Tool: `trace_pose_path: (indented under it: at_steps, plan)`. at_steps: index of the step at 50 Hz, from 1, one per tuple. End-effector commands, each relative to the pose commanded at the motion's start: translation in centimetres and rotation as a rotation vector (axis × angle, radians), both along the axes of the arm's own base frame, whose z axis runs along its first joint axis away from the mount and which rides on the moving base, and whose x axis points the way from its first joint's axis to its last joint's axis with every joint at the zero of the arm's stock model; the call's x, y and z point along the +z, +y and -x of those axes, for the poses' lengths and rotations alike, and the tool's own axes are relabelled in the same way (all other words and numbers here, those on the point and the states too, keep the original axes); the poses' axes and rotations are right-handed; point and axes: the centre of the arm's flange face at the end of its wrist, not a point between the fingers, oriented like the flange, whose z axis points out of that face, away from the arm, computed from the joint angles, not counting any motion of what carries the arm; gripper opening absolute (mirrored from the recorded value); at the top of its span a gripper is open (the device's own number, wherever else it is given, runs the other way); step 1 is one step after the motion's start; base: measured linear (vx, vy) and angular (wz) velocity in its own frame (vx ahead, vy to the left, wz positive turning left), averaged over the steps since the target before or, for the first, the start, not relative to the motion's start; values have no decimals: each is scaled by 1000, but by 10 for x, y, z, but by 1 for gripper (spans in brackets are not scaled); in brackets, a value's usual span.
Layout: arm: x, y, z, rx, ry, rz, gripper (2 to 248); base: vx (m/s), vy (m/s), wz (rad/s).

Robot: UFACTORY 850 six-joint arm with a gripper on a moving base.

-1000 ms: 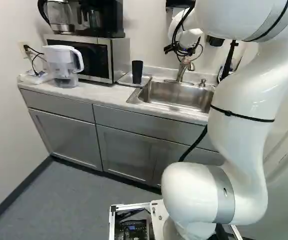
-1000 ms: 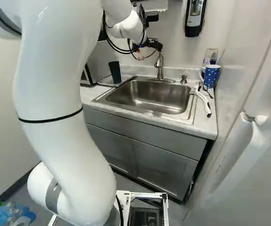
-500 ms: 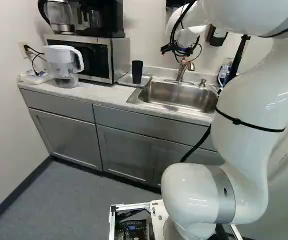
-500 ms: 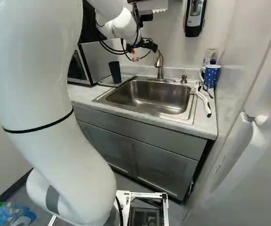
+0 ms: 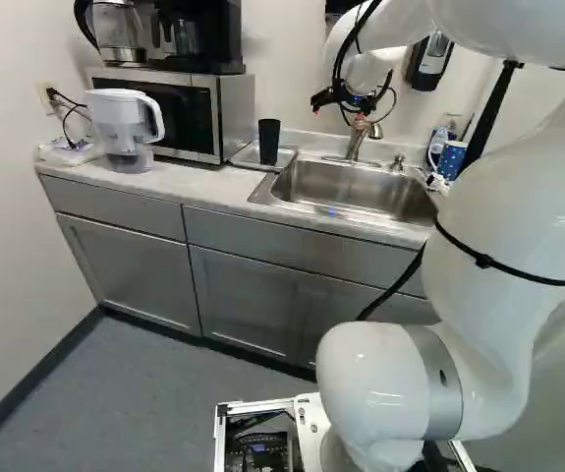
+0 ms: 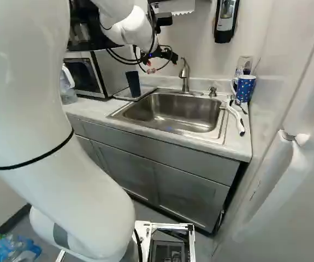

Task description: Rinse the cup and place it in the tray

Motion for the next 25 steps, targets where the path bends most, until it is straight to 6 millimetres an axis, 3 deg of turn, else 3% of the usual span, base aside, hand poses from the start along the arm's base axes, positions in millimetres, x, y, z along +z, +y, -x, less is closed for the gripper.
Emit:
trace_pose_path:
  at_steps: [25]
  plan:
    - [-11,2,27,-4,141,-23,247,0,0,0]
